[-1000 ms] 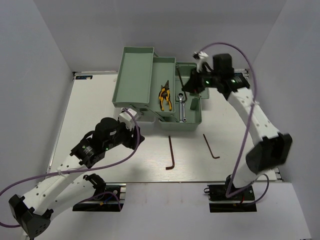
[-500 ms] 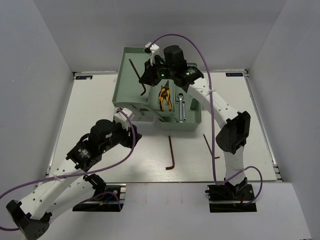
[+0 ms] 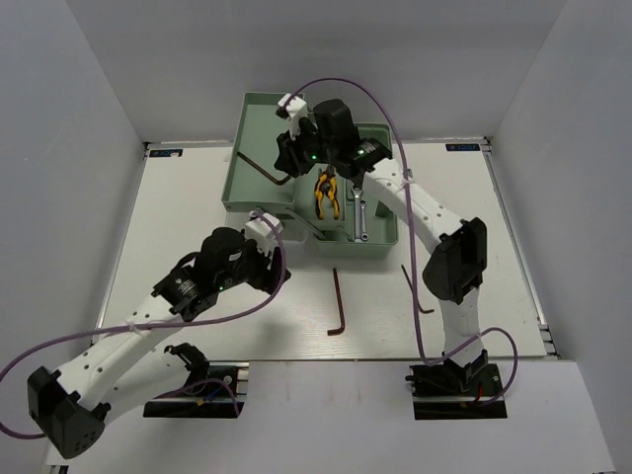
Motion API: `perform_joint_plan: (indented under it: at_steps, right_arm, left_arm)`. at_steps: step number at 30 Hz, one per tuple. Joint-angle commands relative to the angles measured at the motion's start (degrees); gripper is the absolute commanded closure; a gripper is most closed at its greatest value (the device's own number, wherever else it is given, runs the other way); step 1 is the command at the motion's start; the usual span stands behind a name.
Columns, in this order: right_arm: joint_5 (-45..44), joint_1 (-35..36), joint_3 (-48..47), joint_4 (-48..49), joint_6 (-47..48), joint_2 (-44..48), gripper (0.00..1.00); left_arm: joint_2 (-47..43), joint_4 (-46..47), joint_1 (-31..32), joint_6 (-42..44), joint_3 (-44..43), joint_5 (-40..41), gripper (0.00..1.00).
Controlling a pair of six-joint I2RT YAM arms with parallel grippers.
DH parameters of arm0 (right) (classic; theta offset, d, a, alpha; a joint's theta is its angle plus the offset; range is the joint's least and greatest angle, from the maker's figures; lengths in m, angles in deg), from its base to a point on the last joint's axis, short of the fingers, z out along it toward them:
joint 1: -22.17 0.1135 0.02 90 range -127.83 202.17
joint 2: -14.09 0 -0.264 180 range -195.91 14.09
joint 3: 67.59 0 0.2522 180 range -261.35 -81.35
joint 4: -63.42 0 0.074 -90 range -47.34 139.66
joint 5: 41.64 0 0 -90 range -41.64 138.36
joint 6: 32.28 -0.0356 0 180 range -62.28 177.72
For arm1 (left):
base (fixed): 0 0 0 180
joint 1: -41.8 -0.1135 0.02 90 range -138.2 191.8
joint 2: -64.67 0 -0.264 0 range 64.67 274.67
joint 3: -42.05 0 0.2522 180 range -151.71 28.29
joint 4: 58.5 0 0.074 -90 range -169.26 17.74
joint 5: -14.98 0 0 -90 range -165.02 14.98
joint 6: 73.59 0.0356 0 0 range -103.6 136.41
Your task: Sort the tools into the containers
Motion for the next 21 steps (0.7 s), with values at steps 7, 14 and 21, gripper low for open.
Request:
perform_joint_plan:
  at_steps: [7, 14, 21]
  right_arm:
    - [-33.15, -4.36, 12.96, -7.44, 11.66, 25.44, 1.00]
    - [-29.67, -15.08, 38.23, -25.48, 6.31, 39.25, 0.90]
    - [-20.61, -20.01, 65.41, -18.98, 0.24, 55.34, 0.59]
  left_arm:
    - [21.40, 0.67, 5.92, -2.33, -10.32, -5.53, 0.36]
    - [37.84, -5.92, 16.73, -12.33, -21.32, 7.44, 0.36]
    - [50.93, -10.42, 21.84, -27.55, -27.83, 17.06, 0.33]
